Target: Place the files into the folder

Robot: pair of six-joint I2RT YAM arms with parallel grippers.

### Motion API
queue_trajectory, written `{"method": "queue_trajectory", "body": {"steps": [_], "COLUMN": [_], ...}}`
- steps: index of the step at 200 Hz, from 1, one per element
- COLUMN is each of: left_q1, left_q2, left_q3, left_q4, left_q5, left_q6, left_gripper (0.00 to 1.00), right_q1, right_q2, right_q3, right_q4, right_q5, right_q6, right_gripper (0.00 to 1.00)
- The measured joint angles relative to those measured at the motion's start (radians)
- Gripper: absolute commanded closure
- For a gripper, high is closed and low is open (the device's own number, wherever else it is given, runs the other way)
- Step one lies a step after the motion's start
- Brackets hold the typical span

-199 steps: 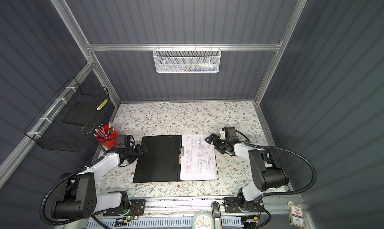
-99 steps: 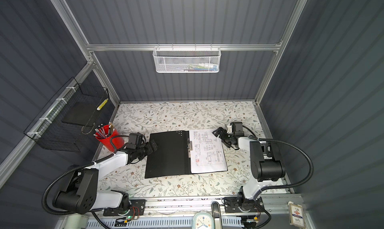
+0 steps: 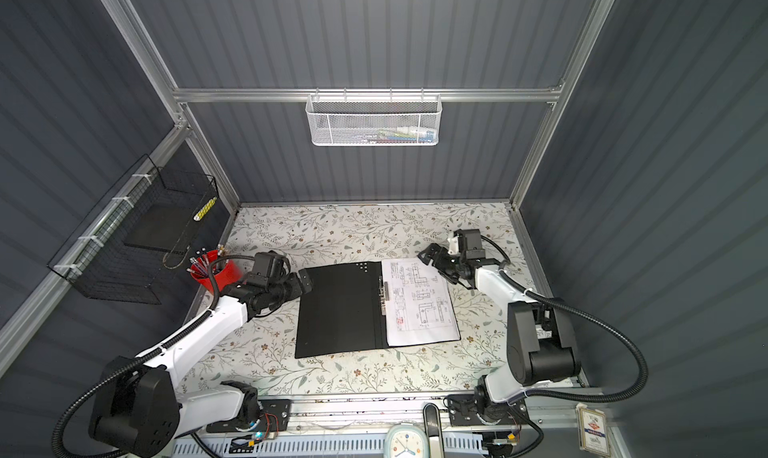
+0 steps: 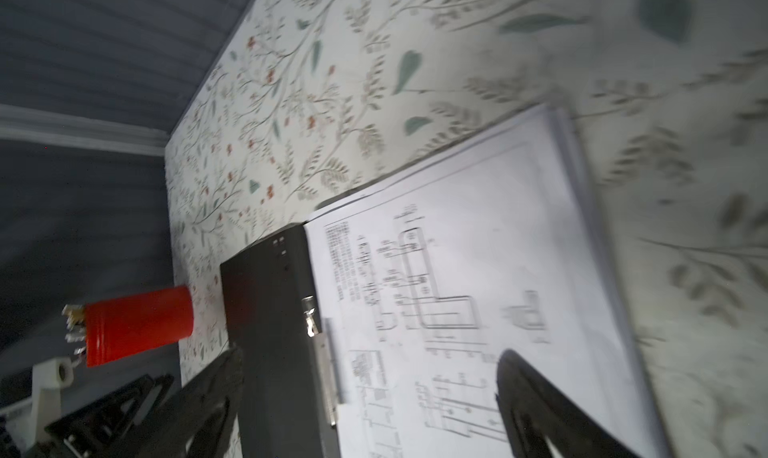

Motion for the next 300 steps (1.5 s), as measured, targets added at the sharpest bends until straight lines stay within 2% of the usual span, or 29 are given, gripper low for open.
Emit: {"method": "queue_trajectory", "body": {"steps": [22, 45, 81, 162, 300], "left_q1": [-0.042, -0.096, -0.122, -0.122, -0.122], "left_q2": [0.089, 0.201, 0.309, 0.306, 0.306], "left_q3": [0.081, 0.126, 0.121, 0.058, 0.009], "left_q4": [0.036, 0.084, 0.139, 0.117, 0.119], "left_q5": [0.103, 0.2, 0.316, 0.215, 0.185], "left_q6": [0.065, 0.098, 0.098, 0.112, 0.111], "left_gripper": [0.0, 0.0, 0.0, 0.0, 0.0], "right_q1": [0.109, 0.199, 0.257, 0.264, 0.267], "right_q2": [0.058, 0.196, 0.376, 0.474, 0.541], "right_q3": [0.087, 0.209, 0.314, 0.346, 0.379], "right_q4": [0.003, 0.0, -0.019, -0.06, -0.016], "right_q5": [-0.047, -0.108, -0.148, -0.176, -0.266], "right_q6": [-0.013, -0.029, -0.055, -0.071, -0.069], "right_gripper": [0.05, 0.06, 0.06, 0.07, 0.09]}}
